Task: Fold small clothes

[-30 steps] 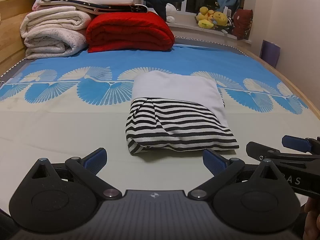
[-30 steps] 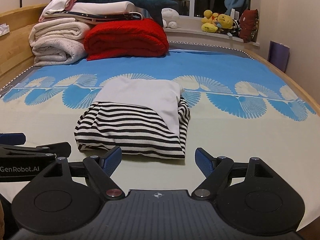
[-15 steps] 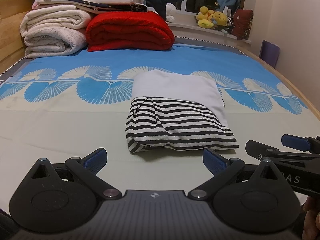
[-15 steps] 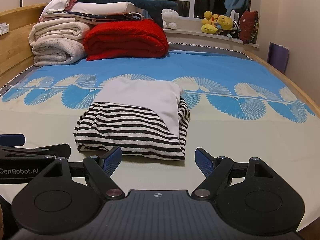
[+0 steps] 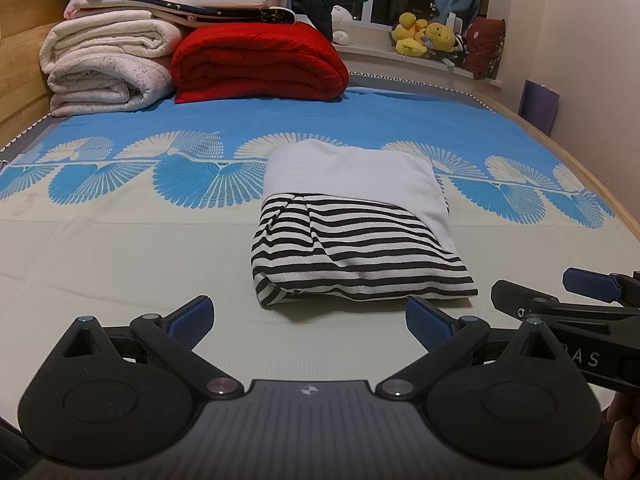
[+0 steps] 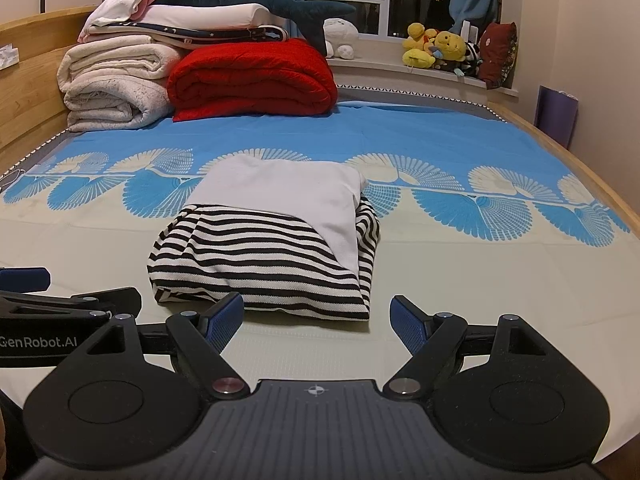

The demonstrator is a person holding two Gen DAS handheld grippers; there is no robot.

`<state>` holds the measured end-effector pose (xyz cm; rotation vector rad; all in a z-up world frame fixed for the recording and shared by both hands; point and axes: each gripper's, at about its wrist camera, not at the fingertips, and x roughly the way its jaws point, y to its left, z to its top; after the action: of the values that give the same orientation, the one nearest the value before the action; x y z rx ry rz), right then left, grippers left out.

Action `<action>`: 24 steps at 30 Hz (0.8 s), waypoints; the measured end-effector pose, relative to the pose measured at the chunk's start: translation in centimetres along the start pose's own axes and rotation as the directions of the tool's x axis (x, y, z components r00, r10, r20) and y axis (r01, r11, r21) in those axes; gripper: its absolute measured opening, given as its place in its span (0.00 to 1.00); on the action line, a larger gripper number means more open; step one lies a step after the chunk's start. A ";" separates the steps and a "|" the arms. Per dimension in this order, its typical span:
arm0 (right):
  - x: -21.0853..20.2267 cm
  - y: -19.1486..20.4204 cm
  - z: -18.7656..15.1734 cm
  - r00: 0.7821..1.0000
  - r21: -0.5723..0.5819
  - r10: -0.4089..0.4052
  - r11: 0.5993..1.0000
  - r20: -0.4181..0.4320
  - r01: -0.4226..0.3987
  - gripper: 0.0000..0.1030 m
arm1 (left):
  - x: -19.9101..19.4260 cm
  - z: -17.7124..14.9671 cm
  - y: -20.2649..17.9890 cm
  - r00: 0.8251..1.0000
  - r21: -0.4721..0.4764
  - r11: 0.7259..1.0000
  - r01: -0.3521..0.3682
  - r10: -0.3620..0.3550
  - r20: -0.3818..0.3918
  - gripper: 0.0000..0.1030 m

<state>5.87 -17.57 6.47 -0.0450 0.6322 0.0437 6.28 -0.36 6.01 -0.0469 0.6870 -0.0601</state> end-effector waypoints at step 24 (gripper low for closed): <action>0.0 0.1 -0.1 1.000 -0.006 -0.002 1.000 -0.003 0.002 0.79 | 0.0 -0.1 0.0 1.000 -0.002 1.000 0.003 -0.003 0.002 0.99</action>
<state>5.85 -17.45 6.39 -0.0513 0.6348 0.0434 6.19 -0.34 5.90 -0.0496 0.6852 -0.0626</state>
